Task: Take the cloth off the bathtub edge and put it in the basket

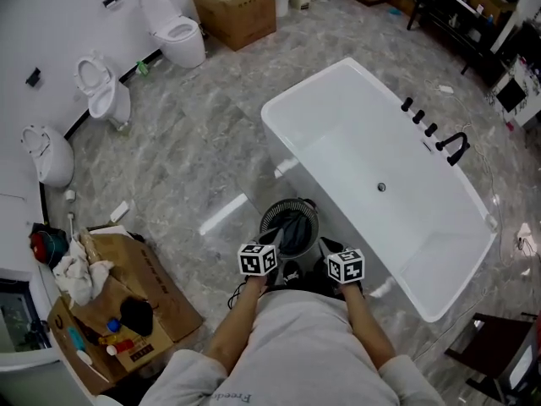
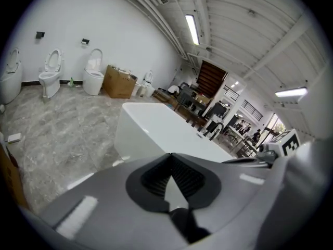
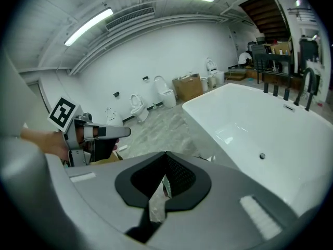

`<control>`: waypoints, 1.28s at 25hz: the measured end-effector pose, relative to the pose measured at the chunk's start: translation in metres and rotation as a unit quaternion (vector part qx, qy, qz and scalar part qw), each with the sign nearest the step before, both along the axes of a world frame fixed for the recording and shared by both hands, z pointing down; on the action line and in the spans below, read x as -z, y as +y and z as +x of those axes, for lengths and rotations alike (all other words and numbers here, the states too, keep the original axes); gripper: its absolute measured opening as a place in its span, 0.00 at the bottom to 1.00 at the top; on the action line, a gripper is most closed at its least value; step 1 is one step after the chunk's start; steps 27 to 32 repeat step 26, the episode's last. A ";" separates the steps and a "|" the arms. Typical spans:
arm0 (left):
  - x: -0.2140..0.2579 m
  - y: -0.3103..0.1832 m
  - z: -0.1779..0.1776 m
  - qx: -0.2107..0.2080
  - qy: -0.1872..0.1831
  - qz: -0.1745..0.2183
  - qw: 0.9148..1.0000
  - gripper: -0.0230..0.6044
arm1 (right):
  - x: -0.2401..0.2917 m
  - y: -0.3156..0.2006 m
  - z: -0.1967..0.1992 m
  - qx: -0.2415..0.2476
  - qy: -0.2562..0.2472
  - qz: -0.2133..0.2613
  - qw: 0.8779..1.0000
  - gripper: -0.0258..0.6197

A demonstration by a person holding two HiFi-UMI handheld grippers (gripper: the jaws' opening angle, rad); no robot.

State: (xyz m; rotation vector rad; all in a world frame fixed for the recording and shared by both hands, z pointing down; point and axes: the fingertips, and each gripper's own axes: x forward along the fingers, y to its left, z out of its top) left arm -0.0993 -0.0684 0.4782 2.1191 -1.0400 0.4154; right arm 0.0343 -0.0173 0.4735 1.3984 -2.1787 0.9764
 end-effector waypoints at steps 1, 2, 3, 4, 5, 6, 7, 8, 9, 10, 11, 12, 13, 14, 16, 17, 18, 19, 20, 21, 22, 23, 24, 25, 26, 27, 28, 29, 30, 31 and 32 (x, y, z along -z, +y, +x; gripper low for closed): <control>0.000 0.000 0.003 -0.003 0.000 -0.001 1.000 0.13 | 0.001 0.001 0.004 -0.003 0.002 0.001 1.000 0.04; -0.001 0.002 0.005 -0.006 -0.002 -0.003 1.000 0.13 | 0.001 0.003 0.006 -0.004 0.004 0.003 1.000 0.04; -0.003 0.003 0.006 -0.009 -0.005 -0.005 1.000 0.13 | 0.001 0.004 0.008 -0.006 0.005 0.004 1.000 0.04; -0.005 0.005 0.007 -0.011 -0.008 -0.008 1.000 0.13 | 0.001 0.006 0.010 -0.007 0.004 0.004 1.000 0.04; -0.006 0.006 0.007 -0.012 -0.011 -0.011 1.000 0.13 | 0.001 0.006 0.011 -0.009 0.003 0.005 1.000 0.04; -0.008 0.007 0.007 -0.013 -0.013 -0.013 1.000 0.13 | 0.002 0.007 0.011 -0.010 0.001 0.007 1.000 0.04; -0.009 0.007 0.007 -0.013 -0.015 -0.014 1.000 0.13 | 0.003 0.007 0.011 -0.010 0.000 0.009 1.000 0.04; -0.009 0.008 0.006 -0.012 -0.018 -0.016 1.000 0.13 | 0.003 0.008 0.010 -0.010 0.000 0.010 1.000 0.04; -0.010 0.008 0.006 -0.012 -0.020 -0.017 1.000 0.13 | 0.004 0.008 0.010 -0.009 0.000 0.011 1.000 0.04; -0.010 0.009 0.006 -0.012 -0.021 -0.018 1.000 0.13 | 0.004 0.009 0.009 -0.008 0.000 0.011 1.000 0.04; -0.009 0.010 0.007 -0.012 -0.021 -0.019 1.000 0.13 | 0.004 0.011 0.009 -0.006 0.001 0.009 1.000 0.04; -0.009 0.011 0.008 -0.013 -0.021 -0.018 1.000 0.13 | 0.003 0.012 0.008 -0.005 0.002 0.007 1.000 0.04; -0.009 0.011 0.008 -0.012 -0.021 -0.017 1.000 0.13 | 0.002 0.013 0.008 -0.005 0.005 0.005 1.000 0.04; -0.008 0.011 0.008 -0.011 -0.022 -0.015 1.000 0.13 | 0.001 0.013 0.007 -0.004 0.008 0.004 1.000 0.04; -0.007 0.010 0.002 -0.004 -0.026 -0.009 1.000 0.13 | 0.001 0.014 0.005 -0.001 0.013 0.004 1.000 0.04; -0.007 0.010 -0.002 -0.001 -0.028 -0.007 1.000 0.13 | 0.001 0.014 0.003 0.000 0.013 0.004 1.000 0.04; -0.007 0.010 -0.005 0.002 -0.030 -0.007 1.000 0.13 | 0.001 0.014 0.001 0.001 0.013 0.005 1.000 0.04; -0.007 0.011 -0.008 0.004 -0.030 -0.008 1.000 0.13 | 0.000 0.014 0.000 0.002 0.014 0.005 1.000 0.04; -0.008 0.012 -0.008 0.004 -0.028 -0.010 1.000 0.13 | 0.000 0.014 -0.001 0.003 0.014 0.004 1.000 0.04; -0.009 0.013 -0.008 0.004 -0.026 -0.012 1.000 0.13 | -0.001 0.014 -0.002 0.003 0.014 0.002 1.000 0.04; -0.009 0.014 -0.008 0.002 -0.026 -0.013 1.000 0.13 | -0.001 0.014 -0.003 0.004 0.014 0.002 1.000 0.04; -0.009 0.013 -0.008 0.000 -0.026 -0.012 1.000 0.13 | -0.001 0.012 -0.004 0.004 0.014 0.002 1.000 0.04; -0.009 0.012 -0.008 -0.003 -0.027 -0.011 1.000 0.13 | -0.001 0.010 -0.006 0.005 0.014 0.002 1.000 0.04; -0.008 0.011 -0.008 -0.005 -0.028 -0.008 1.000 0.13 | -0.001 0.008 -0.007 0.005 0.014 0.004 1.000 0.04; -0.008 0.009 -0.008 -0.007 -0.029 -0.005 1.000 0.13 | 0.000 0.005 -0.008 0.006 0.014 0.005 1.000 0.04; -0.008 0.009 -0.008 -0.007 -0.029 -0.005 1.000 0.13 | 0.000 0.005 -0.008 0.006 0.014 0.005 1.000 0.04; -0.008 0.009 -0.008 -0.007 -0.029 -0.005 1.000 0.13 | 0.000 0.005 -0.008 0.006 0.014 0.005 1.000 0.04; -0.008 0.009 -0.008 -0.007 -0.029 -0.005 1.000 0.13 | 0.000 0.005 -0.008 0.006 0.014 0.005 1.000 0.04; -0.008 0.009 -0.008 -0.007 -0.029 -0.005 1.000 0.13 | 0.000 0.005 -0.008 0.006 0.014 0.005 1.000 0.04; -0.008 0.009 -0.008 -0.007 -0.029 -0.005 1.000 0.13 | 0.000 0.005 -0.008 0.006 0.014 0.005 1.000 0.04; -0.008 0.009 -0.008 -0.007 -0.029 -0.005 1.000 0.13 | 0.000 0.005 -0.008 0.006 0.014 0.005 1.000 0.04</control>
